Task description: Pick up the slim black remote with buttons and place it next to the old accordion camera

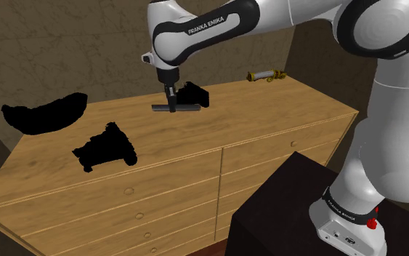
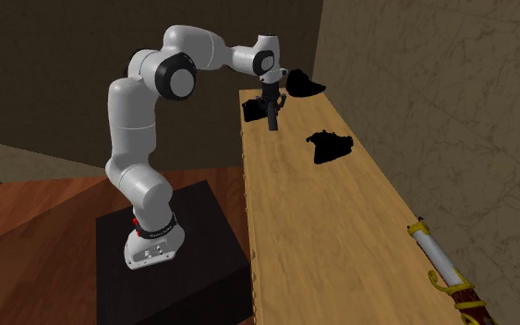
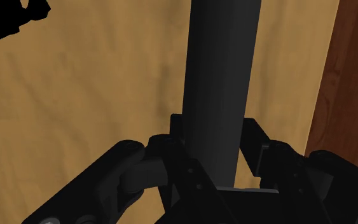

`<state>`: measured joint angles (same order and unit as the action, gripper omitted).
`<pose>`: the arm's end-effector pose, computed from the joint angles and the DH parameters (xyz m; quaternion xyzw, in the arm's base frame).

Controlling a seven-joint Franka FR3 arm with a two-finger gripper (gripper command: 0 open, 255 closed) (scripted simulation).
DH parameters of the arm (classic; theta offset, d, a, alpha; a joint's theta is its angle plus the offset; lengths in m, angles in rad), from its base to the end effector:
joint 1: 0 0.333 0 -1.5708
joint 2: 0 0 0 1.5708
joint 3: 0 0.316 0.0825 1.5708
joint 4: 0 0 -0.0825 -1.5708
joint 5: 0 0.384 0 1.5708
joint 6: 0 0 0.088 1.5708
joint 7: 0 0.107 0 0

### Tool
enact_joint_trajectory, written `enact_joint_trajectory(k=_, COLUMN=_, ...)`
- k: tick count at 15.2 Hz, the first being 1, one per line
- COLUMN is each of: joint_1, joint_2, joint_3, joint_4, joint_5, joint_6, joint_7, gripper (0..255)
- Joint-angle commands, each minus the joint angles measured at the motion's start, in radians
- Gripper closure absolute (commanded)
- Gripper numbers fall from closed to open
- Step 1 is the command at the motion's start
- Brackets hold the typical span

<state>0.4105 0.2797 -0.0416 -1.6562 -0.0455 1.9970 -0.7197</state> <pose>0.6055 0.2337 0.4527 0.8497 0.5257 0.0255 0.0316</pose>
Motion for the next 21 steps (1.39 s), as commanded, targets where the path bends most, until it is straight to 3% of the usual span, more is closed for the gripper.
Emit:
enact_joint_trajectory(k=1, joint_1=-0.001, joint_2=0.005, joint_3=0.000, joint_4=-0.025, joint_5=0.000, joint_6=0.031, joint_7=0.001, gripper=255)
enact_joint_trajectory(k=21, joint_1=-0.002, joint_2=0.105, joint_3=-0.001, joint_4=-0.159, joint_5=-0.003, joint_6=0.264, joint_7=0.011, gripper=255)
